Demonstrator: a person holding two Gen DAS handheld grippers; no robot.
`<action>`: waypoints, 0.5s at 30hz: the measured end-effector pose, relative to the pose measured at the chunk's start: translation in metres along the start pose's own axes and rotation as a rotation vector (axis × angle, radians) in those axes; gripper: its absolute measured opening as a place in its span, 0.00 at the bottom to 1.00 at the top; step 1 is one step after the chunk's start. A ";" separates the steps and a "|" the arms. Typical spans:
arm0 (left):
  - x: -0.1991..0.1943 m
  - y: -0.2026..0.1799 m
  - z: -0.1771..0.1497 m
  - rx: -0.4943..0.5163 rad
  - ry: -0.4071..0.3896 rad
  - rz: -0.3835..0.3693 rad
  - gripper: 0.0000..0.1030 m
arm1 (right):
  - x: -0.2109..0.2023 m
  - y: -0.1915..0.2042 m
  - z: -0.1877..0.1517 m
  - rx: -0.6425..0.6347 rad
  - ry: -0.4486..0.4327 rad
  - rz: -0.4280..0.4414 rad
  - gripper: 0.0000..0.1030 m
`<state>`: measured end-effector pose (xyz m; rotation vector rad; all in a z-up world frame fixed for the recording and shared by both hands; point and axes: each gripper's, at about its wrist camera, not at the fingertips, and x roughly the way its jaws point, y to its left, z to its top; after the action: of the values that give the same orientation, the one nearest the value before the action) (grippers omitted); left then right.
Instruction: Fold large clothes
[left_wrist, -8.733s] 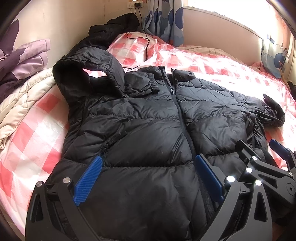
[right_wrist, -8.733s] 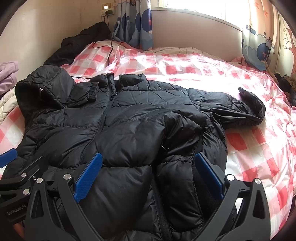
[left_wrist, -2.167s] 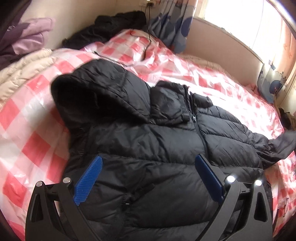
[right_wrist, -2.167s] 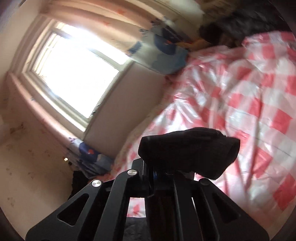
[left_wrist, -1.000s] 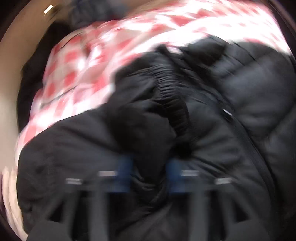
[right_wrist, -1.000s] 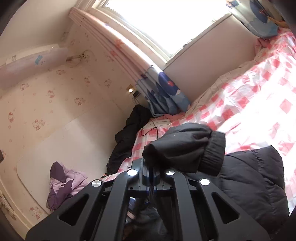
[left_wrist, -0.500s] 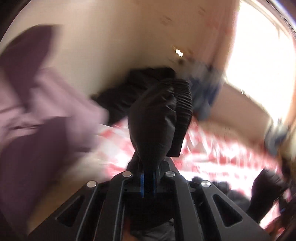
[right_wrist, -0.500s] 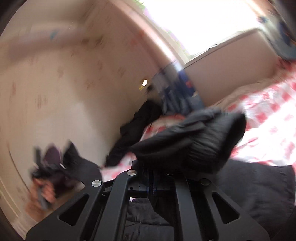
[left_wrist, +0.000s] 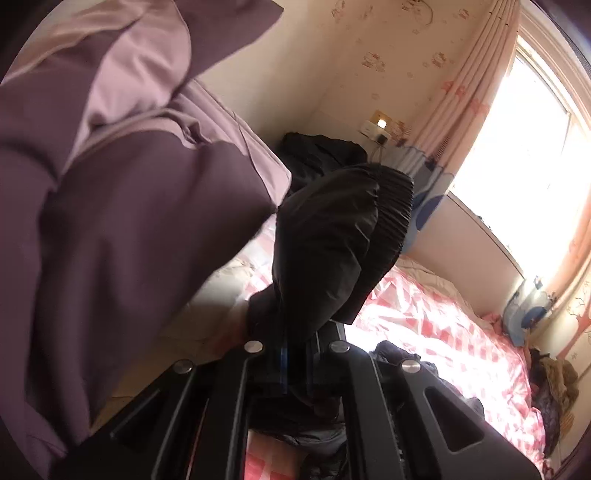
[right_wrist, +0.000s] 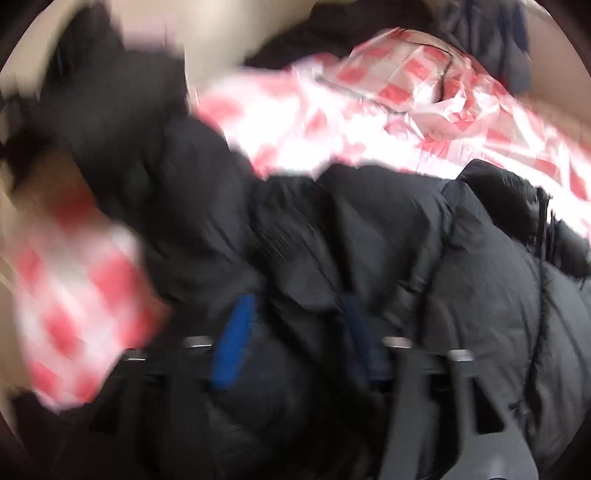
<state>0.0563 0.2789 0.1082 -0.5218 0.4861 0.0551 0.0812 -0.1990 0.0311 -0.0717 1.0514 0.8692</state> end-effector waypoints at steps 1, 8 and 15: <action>0.001 0.001 0.001 -0.005 -0.001 0.001 0.07 | -0.017 -0.009 0.004 0.066 -0.067 0.055 0.66; -0.008 0.008 -0.002 -0.035 -0.005 -0.019 0.07 | 0.032 -0.065 0.015 0.389 0.175 0.107 0.75; -0.010 0.016 -0.007 -0.036 0.020 -0.017 0.07 | -0.131 -0.073 -0.014 0.282 -0.174 -0.138 0.91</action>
<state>0.0415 0.2899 0.1001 -0.5624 0.5007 0.0423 0.0920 -0.3313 0.1012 0.1637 0.9837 0.5855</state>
